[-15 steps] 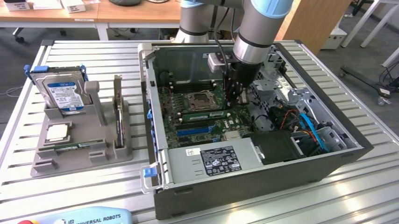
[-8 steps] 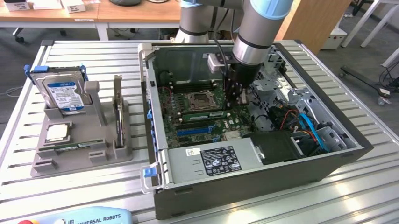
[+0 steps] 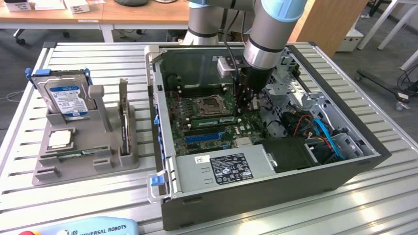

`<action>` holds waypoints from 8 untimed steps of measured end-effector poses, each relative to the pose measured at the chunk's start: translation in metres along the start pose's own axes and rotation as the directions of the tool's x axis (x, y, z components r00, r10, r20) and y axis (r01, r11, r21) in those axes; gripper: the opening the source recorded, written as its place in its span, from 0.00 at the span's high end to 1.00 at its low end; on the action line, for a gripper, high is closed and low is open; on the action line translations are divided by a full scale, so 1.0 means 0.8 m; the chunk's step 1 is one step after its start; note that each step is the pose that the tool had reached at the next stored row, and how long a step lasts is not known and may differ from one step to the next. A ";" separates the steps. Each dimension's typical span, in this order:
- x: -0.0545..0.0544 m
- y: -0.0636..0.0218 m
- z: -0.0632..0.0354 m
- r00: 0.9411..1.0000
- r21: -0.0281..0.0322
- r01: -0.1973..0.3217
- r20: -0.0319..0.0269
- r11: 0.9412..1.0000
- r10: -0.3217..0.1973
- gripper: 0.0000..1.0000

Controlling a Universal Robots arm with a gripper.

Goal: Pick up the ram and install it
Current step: 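Press down the ram until it locks into place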

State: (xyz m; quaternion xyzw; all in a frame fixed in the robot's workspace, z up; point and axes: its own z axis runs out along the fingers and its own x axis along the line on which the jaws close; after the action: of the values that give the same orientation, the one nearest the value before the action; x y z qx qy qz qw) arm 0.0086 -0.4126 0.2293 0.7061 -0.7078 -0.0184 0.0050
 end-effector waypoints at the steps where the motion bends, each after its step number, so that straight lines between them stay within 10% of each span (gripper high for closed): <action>1: 0.000 0.000 0.000 1.000 0.000 0.000 0.000 1.000 0.000 0.90; 8: 0.000 0.000 0.002 1.000 0.000 0.000 0.000 1.000 0.000 0.90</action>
State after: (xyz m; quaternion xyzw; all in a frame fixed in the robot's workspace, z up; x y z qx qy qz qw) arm 0.0086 -0.4126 0.2274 0.7061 -0.7078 -0.0184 0.0048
